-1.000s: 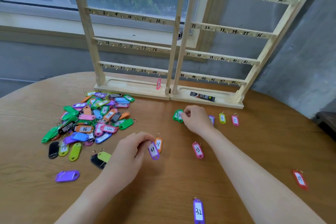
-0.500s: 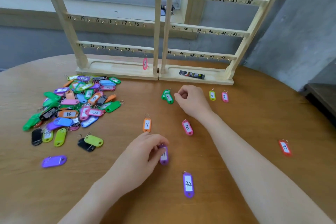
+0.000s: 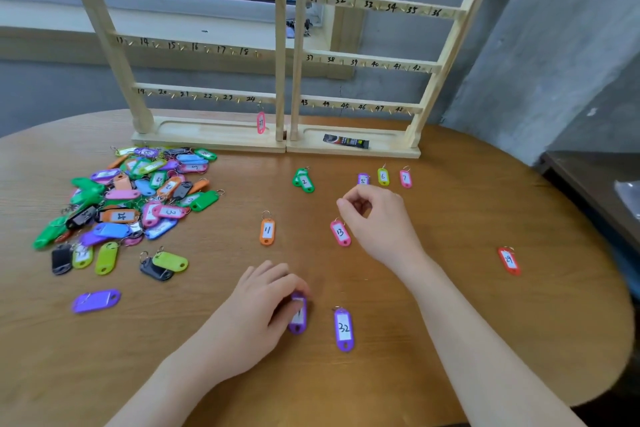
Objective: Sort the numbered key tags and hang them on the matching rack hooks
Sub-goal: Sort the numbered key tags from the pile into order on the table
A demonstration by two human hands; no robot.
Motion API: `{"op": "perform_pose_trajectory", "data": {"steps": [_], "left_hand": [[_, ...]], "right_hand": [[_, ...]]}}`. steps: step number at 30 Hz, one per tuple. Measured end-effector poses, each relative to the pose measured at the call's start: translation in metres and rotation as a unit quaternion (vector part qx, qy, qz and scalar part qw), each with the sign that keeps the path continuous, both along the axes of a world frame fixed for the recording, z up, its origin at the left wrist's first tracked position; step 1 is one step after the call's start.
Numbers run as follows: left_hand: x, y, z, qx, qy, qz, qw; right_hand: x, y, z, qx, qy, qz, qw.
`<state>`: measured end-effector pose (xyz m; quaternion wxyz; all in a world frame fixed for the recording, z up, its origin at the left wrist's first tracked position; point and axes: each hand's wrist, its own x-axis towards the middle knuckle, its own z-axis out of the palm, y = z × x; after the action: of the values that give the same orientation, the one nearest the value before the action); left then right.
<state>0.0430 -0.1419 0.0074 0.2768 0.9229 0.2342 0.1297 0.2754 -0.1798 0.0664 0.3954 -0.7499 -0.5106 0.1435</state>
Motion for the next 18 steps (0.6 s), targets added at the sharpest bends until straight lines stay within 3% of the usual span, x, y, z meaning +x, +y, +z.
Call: {"op": "perform_pose_trajectory", "data": {"steps": [10,18], "left_hand": [[-0.010,-0.014,-0.003,0.042,0.010,0.000,0.999],[-0.076,0.004,0.000,0.060,-0.031,0.129,0.989]], "right_hand": [[-0.035,0.001,0.000,-0.001,-0.044,0.058,0.997],[-0.084,0.034,0.006,-0.018,-0.052,0.127,0.990]]}}
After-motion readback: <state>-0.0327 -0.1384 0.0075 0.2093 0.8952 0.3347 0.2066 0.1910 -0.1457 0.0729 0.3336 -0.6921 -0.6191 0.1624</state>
